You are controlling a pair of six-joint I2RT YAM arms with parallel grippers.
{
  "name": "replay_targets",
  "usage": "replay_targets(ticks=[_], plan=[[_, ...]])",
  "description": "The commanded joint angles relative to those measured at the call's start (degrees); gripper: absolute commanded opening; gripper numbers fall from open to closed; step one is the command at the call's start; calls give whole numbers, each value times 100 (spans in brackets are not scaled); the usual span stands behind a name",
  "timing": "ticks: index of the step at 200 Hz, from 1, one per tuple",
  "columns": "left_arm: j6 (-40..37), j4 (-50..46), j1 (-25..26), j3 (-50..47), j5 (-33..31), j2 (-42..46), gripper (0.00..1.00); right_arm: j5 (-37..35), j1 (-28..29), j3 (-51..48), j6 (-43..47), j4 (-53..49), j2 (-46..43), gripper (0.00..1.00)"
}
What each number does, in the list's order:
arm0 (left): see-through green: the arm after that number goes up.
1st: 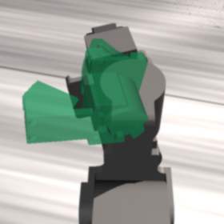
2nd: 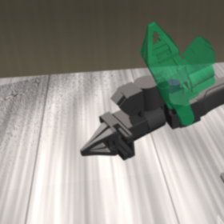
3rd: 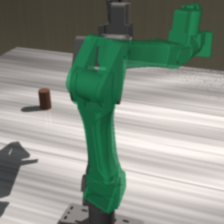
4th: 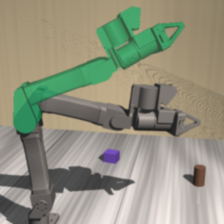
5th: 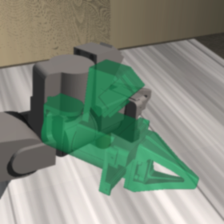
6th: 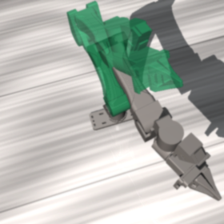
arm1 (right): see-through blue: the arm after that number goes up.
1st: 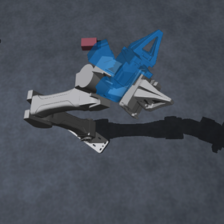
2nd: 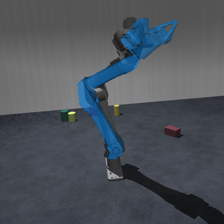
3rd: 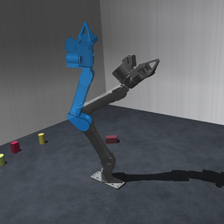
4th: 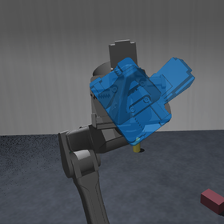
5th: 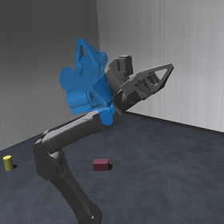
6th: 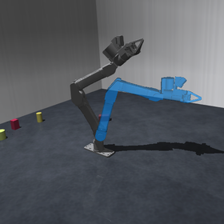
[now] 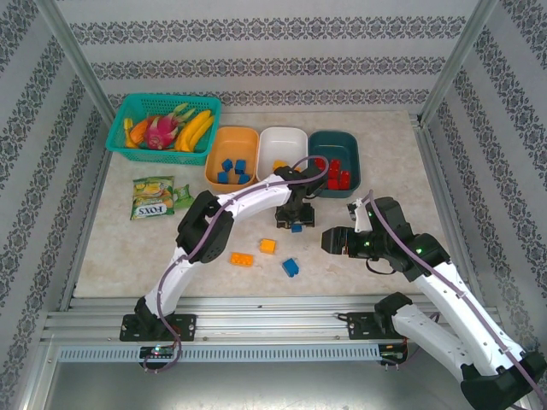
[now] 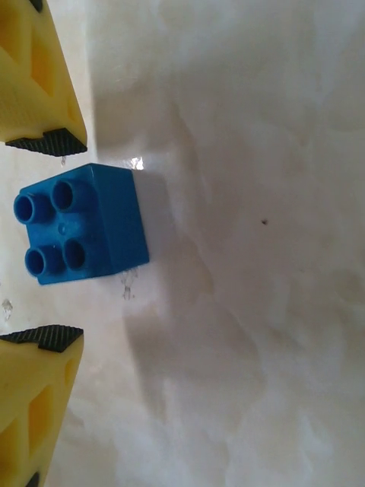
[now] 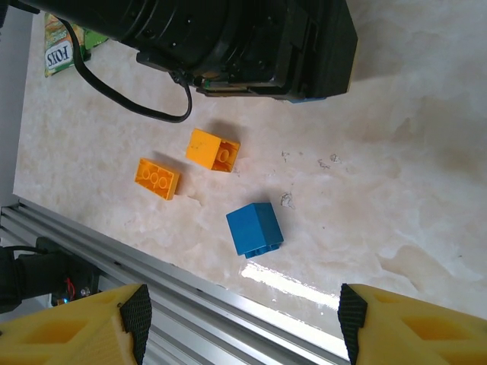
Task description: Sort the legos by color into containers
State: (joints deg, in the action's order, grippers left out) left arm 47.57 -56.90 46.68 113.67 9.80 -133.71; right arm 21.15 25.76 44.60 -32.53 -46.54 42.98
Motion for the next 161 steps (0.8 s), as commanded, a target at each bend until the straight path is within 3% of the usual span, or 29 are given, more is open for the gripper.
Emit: replay_targets(ticks=[1,64,126,161], plan=[[174,-533,127,209,-173,-118,62,113,17,-70,156,-108,-52,68],[82,-466,185,283,-391,-218,38,211,-20,-156,152,-48,-71,67],[-196,-612,158,384,-949,209,35,346,-27,-98,242,-9,-107,67],[-408,-954,-229,468,-1190,803,34,503,-9,37,333,171,13,67]])
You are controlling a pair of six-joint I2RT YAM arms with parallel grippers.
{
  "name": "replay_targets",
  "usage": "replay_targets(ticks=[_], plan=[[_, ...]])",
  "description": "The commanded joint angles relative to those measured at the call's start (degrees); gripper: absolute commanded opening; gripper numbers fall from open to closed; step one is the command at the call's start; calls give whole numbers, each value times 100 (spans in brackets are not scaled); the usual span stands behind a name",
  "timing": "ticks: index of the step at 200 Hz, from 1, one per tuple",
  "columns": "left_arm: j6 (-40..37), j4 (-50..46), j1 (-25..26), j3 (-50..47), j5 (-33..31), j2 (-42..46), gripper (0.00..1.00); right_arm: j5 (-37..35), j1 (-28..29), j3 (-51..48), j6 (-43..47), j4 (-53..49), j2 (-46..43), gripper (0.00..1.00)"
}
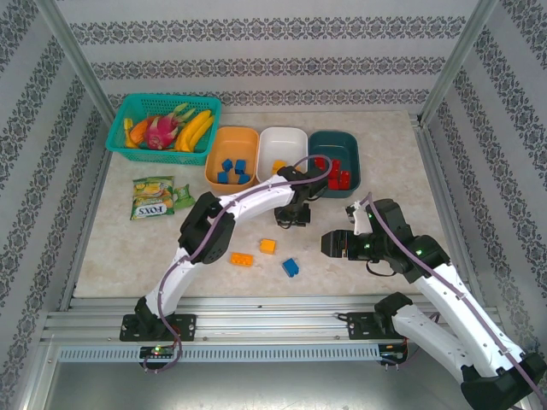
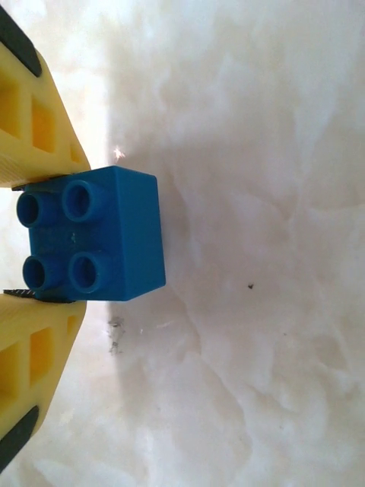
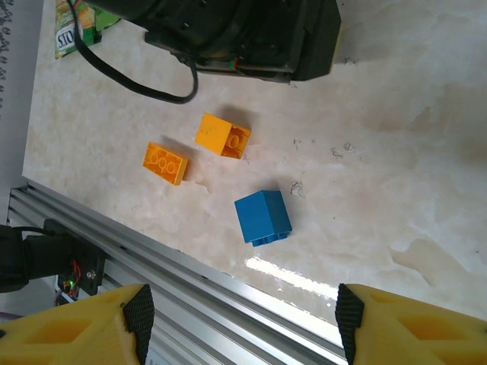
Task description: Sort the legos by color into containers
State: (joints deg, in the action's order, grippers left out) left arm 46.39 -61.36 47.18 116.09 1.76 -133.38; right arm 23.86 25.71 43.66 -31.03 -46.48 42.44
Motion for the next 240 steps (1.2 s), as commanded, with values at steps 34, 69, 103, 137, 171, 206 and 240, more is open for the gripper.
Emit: replay_targets(ticks=[34,69,103,137,171,206,240], plan=[[-765,-735,-961,282,-550,1159,35,280,218,287,220,711,588,66],[-1034,-525,-1819,407,-615,1115,34,104,615,720,201,1461,1618,66],[-1233,-448,-2389,1324,-793,439,34,-166,713,1281,-272,2177,2743,66],[-1559,-141,-2647,2078,-1139,-303,34,-516,716,1582,-853,3488,3508,67],[-1607,386,-2823,2223,-1354,-754,34,-392,620,2338,-1190,3827,4419,67],[-1806,1020,-2868,2374,-1312,-1082,35,-208,567,2761,-1264,3872,4825,67],[-1743,643,-2916,3024,-1177,-1598,35,-73,527,2632,-1326,3868,4847,66]])
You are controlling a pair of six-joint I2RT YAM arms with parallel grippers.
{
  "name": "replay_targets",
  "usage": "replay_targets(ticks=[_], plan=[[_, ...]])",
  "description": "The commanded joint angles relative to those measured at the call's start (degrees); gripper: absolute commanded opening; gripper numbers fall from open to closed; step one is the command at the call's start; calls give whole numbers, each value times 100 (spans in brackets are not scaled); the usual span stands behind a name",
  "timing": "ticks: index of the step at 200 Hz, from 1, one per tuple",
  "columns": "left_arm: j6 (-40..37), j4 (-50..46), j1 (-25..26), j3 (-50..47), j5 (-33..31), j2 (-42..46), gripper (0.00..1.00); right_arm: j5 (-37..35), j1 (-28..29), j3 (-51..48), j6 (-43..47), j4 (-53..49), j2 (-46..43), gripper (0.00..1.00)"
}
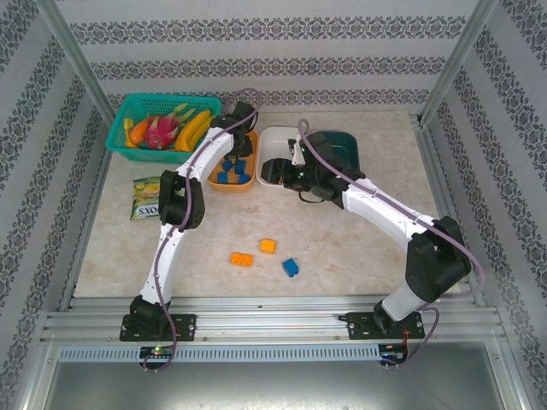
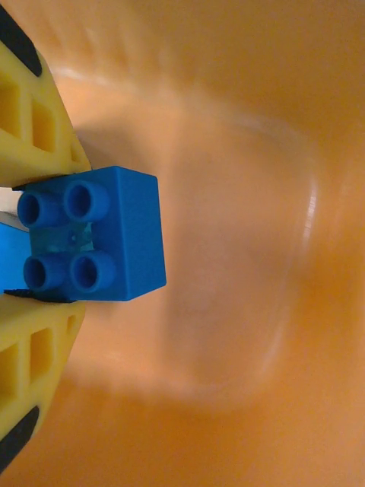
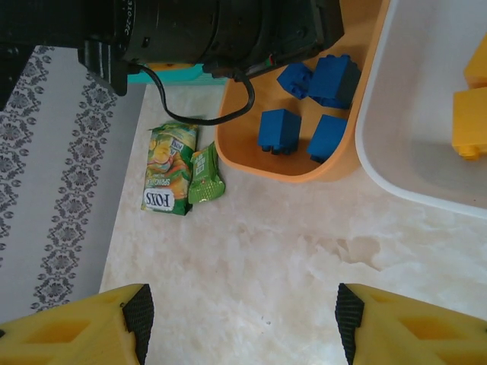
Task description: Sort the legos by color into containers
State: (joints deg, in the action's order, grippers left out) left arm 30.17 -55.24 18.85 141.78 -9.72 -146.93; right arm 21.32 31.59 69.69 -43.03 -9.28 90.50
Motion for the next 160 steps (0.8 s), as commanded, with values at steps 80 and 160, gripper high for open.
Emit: replay_targets(ticks=[80,160], plan=[[204,-423,-162,436,456,-202,53,-142,-145,158,449,-544,-41,67],[580,-573,-94,1,658,1316,64,-1092,578,127,1398,-2419,-201,67]])
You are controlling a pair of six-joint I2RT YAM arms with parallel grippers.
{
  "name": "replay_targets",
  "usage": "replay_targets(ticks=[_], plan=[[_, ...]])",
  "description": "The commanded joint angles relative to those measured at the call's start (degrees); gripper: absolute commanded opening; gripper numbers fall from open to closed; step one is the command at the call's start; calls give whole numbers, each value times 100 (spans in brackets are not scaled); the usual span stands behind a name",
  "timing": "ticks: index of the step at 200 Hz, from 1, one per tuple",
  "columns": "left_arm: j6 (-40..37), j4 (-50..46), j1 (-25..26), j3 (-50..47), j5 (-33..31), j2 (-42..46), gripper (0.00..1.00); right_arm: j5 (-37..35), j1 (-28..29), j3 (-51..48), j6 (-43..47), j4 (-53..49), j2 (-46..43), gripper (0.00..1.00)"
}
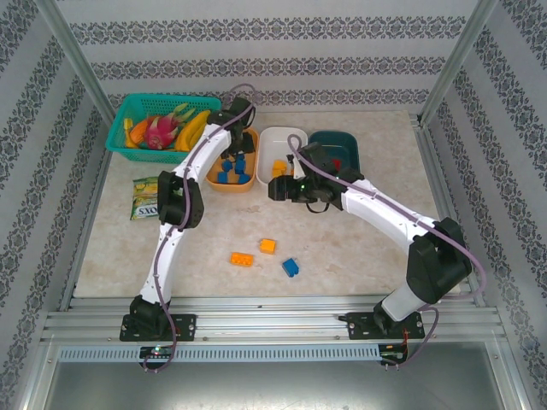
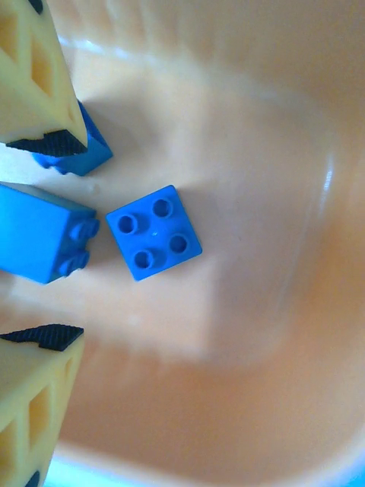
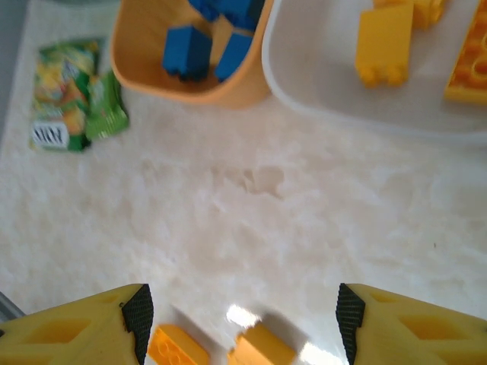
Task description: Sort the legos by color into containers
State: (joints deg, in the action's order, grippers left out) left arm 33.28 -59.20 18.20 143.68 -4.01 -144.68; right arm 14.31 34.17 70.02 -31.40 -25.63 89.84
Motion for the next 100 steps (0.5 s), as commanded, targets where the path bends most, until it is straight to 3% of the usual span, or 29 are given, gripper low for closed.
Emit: replay_targets(ticks=[1,30,69,100], plan=[[273,-174,-23,-221,95,1113,65,-401,336,93,224,-798,-126,68],[357,62,91,-1387,214,2271,67,-573,791,327,-104,-1500,244,70],[566,777,208,-4124,572,4294,67,-1024,1448,613,20,-2053,790,71],[649,867,388,-5793,735,5697,68,-1147,1644,759,-206,-2418,1256,75]])
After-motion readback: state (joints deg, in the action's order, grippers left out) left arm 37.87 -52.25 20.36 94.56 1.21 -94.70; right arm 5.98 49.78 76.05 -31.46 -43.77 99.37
